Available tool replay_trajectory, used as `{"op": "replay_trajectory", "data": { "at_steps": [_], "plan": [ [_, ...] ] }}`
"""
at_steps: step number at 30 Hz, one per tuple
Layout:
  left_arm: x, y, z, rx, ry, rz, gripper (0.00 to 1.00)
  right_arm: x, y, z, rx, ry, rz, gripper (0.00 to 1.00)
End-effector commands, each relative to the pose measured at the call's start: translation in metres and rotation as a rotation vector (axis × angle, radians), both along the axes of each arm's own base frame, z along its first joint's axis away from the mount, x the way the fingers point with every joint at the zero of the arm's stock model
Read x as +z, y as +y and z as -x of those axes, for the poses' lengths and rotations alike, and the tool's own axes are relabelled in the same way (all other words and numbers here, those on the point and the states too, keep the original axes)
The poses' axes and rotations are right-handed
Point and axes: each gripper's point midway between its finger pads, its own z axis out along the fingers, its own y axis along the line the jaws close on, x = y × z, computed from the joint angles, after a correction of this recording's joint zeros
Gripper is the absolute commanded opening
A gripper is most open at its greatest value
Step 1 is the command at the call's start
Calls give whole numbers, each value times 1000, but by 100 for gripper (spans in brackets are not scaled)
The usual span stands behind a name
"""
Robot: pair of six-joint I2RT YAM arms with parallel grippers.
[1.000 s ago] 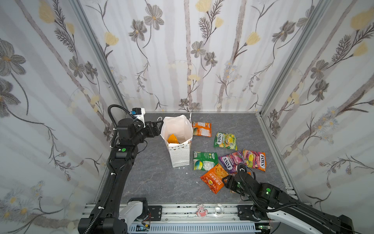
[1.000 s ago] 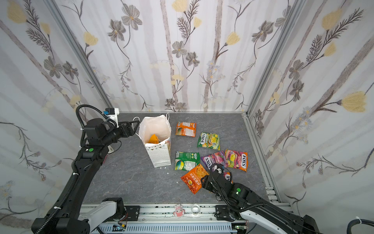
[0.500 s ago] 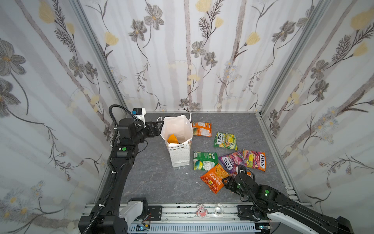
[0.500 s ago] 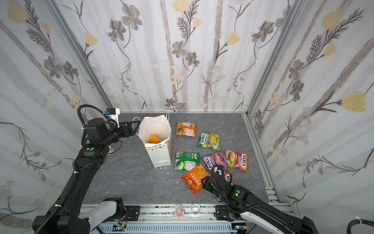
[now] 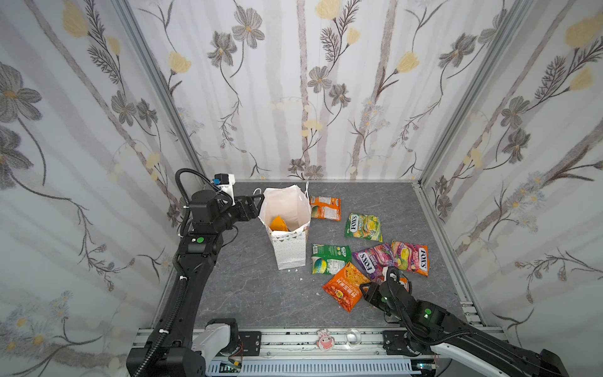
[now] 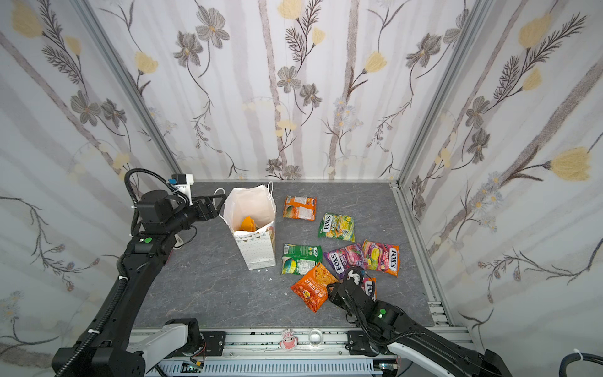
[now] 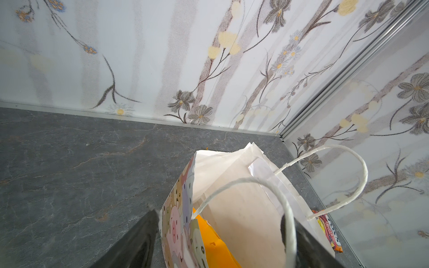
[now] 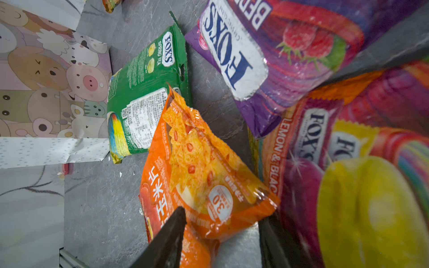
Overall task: Place the snacks into the paper bag
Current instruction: 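Lower the right gripper onto the orange corn chip bag and close, then lift the orange chip bag with the right gripper toward the bag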
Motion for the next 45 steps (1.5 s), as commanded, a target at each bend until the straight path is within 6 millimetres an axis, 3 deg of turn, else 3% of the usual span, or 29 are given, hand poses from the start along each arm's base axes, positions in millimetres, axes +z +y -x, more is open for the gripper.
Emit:
{"op": "replay_trajectory", "data": {
  "at_steps": [1,4,6,14,22,31,41,45],
  "plan": [
    [8,-1,-1,-6,-34,6,83,7,2,-10,-40,-41,-26,35],
    [9,-2,-1,-12,-37,8,82,9,3,-12,-37,-49,-20,11],
    [8,-1,-1,-8,-36,6,83,14,4,-14,-35,-61,-23,0],
    [10,-2,0,-11,-41,9,83,36,5,-22,-48,-120,-34,0],
    [10,-1,0,-9,-45,8,83,94,2,-43,-77,-289,5,0],
    [10,-3,1,-15,-43,14,83,142,19,-61,-4,-360,114,0],
    [11,-4,1,-23,-43,21,82,173,21,-62,64,-398,206,0],
    [10,-4,1,-24,-43,22,82,196,28,-62,116,-442,207,0]
  ]
}}
